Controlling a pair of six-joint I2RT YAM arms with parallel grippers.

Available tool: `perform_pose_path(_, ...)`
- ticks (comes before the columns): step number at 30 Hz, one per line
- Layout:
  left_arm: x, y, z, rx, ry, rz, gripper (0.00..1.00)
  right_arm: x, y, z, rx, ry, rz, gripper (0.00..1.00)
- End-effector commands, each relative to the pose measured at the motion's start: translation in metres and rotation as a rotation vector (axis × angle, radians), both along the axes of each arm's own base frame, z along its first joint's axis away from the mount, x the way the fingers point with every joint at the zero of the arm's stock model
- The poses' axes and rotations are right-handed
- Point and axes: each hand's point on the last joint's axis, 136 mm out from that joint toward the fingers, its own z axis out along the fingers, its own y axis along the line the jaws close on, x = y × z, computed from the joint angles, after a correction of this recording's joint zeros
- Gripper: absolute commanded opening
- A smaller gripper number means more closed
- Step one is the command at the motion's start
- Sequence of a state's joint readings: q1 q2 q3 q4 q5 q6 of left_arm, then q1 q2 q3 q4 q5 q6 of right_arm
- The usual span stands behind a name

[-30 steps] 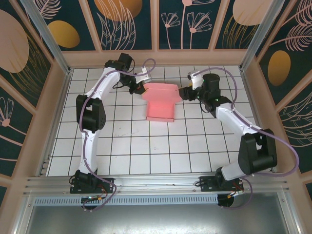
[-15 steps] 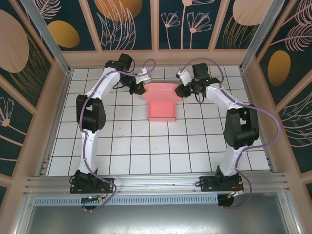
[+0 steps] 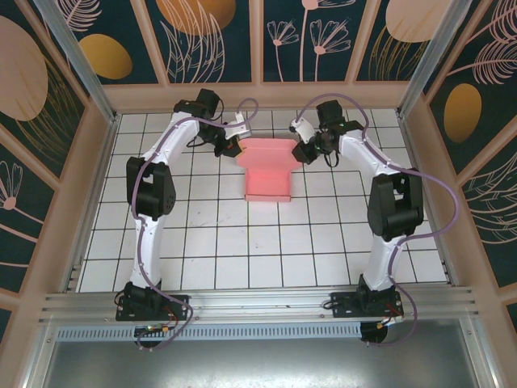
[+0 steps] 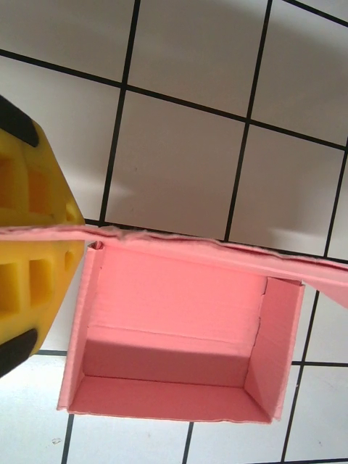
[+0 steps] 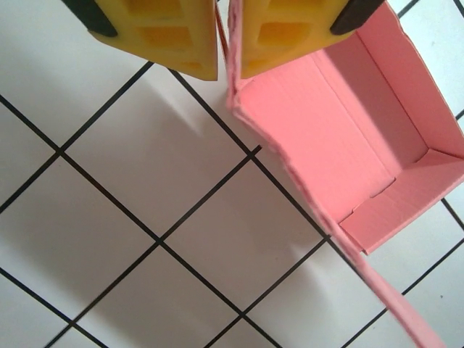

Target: Fold the paper box

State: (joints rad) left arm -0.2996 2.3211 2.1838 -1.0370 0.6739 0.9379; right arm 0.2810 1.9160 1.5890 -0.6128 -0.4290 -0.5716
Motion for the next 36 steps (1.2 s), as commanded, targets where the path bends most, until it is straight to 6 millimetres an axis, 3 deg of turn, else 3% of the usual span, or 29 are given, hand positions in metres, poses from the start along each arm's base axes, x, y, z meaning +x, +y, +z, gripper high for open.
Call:
perform_pose_path(1,-0.011,0.001,0.003,-0.005,0.023,-0.027,0.0,-0.001,-0.004,-0.001,-0.012,0.03,0.022,0.13)
perform_pose_path(7,-0.011,0.001,0.004,-0.005,0.018,-0.028,0.0,-0.003,-0.003,-0.005,-0.016,0.045,0.05,0.19)
perform_pose_path(10,-0.01,0.001,0.004,-0.003,0.018,-0.028,0.0,-0.003,-0.003,-0.007,-0.021,0.059,0.053,0.15)
perform_pose_path(13,-0.011,0.002,0.003,0.0,0.024,-0.025,0.0,-0.002,-0.005,-0.007,-0.025,0.061,0.05,0.0)
perform_pose_path(19,-0.008,0.0,0.005,-0.01,0.035,0.006,0.0,0.006,-0.005,0.005,-0.008,0.013,-0.008,0.0)
perform_pose_path(24,0.013,-0.002,0.02,-0.055,0.013,0.17,0.0,0.021,-0.006,0.026,0.02,-0.089,-0.193,0.0)
perform_pose_path(29,0.054,0.003,0.044,-0.133,-0.136,0.455,0.0,0.02,-0.003,0.044,0.098,-0.148,-0.384,0.0)
perform_pose_path(32,0.058,-0.005,0.057,-0.202,-0.172,0.545,0.0,0.014,0.005,0.045,0.111,-0.164,-0.47,0.0)
perform_pose_path(36,0.054,-0.021,0.06,-0.225,-0.166,0.62,0.0,0.01,0.009,0.039,0.085,-0.186,-0.583,0.0)
